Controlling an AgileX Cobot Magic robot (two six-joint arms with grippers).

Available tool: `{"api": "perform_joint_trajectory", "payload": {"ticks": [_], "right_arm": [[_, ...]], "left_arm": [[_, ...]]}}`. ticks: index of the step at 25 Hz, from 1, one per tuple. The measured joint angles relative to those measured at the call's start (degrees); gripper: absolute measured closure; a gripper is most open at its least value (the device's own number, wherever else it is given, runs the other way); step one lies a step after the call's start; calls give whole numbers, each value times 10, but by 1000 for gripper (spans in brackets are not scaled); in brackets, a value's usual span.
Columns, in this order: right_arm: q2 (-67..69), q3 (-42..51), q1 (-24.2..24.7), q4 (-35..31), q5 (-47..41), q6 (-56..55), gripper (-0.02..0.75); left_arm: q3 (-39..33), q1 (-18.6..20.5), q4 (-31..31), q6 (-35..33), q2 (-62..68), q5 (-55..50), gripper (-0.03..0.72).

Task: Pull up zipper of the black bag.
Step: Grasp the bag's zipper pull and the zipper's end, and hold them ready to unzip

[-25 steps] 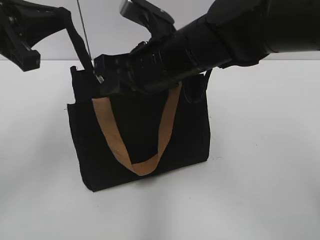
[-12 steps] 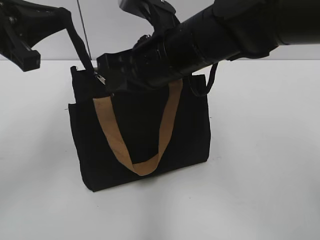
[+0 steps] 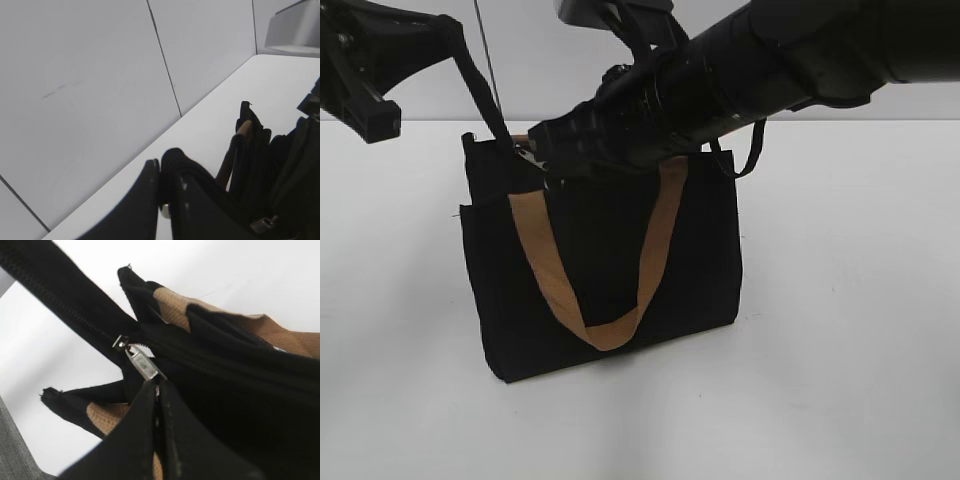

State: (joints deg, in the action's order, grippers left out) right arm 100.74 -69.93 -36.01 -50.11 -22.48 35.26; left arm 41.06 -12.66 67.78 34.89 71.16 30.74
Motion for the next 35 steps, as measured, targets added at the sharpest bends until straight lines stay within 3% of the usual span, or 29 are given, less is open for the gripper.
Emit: {"api": "perform_joint_trajectory", "payload": {"ticks": [22,35], "right_arm": [[7,0,-1,27,5,8,732],[11,0,-1,8,-17,9,615]], "left_arm": [[0,0,0,0,0,0,666],[0,0,0,0,0,0,666]]}}
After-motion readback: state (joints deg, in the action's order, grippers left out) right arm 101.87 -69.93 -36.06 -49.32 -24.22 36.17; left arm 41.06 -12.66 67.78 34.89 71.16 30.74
